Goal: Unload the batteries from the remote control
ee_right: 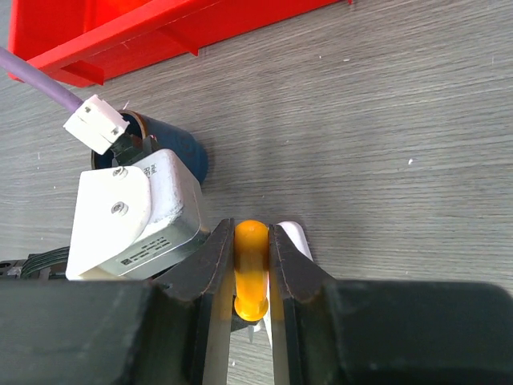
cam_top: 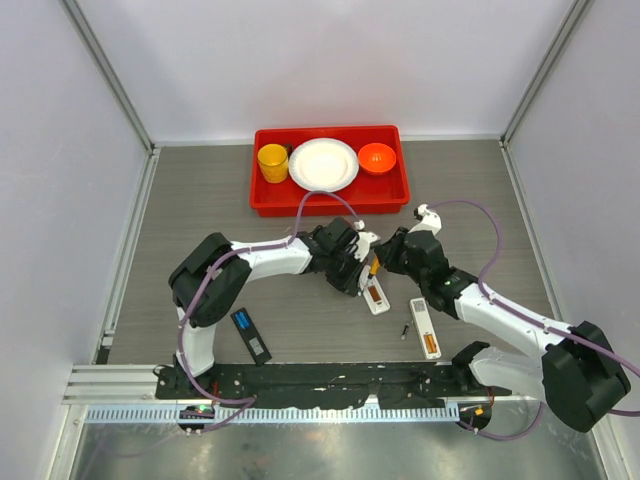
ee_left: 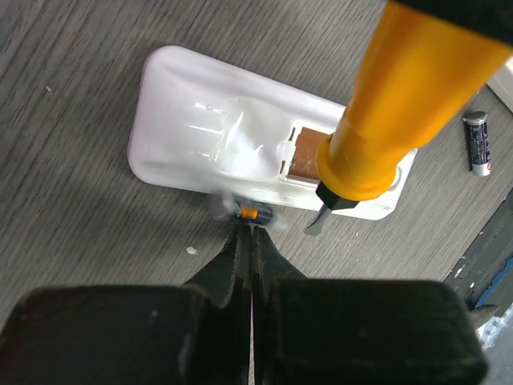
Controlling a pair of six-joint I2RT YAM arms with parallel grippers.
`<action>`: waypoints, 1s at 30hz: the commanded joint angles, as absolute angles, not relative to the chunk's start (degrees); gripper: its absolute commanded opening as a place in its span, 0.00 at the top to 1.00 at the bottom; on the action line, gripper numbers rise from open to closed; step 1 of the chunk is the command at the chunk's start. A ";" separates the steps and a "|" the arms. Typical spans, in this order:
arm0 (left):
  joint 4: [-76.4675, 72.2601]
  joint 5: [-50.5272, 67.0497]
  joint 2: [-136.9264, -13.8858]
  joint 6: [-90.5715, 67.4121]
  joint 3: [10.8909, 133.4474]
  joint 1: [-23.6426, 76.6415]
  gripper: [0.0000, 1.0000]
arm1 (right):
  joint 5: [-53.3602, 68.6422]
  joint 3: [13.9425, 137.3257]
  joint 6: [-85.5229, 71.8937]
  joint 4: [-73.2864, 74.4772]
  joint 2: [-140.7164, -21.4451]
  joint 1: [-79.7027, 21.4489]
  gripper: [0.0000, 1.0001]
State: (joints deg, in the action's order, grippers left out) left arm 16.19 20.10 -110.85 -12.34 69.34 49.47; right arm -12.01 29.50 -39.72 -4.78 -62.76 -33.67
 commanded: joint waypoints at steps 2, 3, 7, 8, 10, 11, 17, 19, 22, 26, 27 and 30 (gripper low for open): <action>19.07 14.59 -111.27 -9.32 68.20 49.04 1.00 | -13.71 31.73 -38.06 -6.07 -61.88 -34.19 0.99; 18.81 14.42 -111.10 -9.23 67.94 49.04 1.00 | -13.97 31.73 -38.14 -5.63 -61.44 -34.19 0.99; 17.76 13.19 -109.52 -9.05 66.80 49.04 1.00 | -15.12 31.64 -37.71 -4.48 -59.51 -34.19 0.99; 17.23 12.92 -108.47 -9.23 66.45 49.13 1.00 | -15.38 31.38 -37.62 -4.48 -58.98 -34.19 0.99; 15.48 11.43 -107.06 -9.49 64.96 49.04 0.98 | -15.56 31.12 -37.62 -4.39 -57.75 -34.19 0.99; 14.77 10.82 -105.31 -9.58 63.65 49.13 0.97 | -15.56 30.77 -37.53 -4.48 -57.31 -34.19 0.99; 6.60 4.49 -96.78 -11.33 56.10 49.04 0.79 | -14.94 28.92 -38.06 -5.89 -54.76 -34.19 0.99; 3.35 2.30 -92.65 -11.69 53.98 49.04 0.66 | -14.50 28.74 -38.14 -6.15 -54.23 -34.19 0.99; 0.18 -3.85 -87.73 -12.48 50.02 49.04 0.43 | -14.85 28.48 -38.14 -5.54 -52.74 -34.28 0.99; -3.68 -11.86 -83.50 -13.97 46.06 48.87 0.19 | -15.82 27.78 -38.23 -4.31 -49.93 -34.19 0.99; -4.04 -12.47 -82.80 -14.32 45.71 48.69 0.16 | -15.99 27.69 -38.23 -4.22 -49.57 -34.19 0.99; -4.83 -12.92 -82.35 -14.85 44.83 48.25 0.10 | -16.26 27.33 -38.06 -3.52 -48.34 -34.19 0.99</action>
State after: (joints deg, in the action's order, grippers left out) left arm 0.51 -7.79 -83.83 -13.52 45.98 48.97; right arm -14.35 27.49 -38.85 -2.87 -50.48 -33.93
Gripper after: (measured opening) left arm 0.876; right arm 0.244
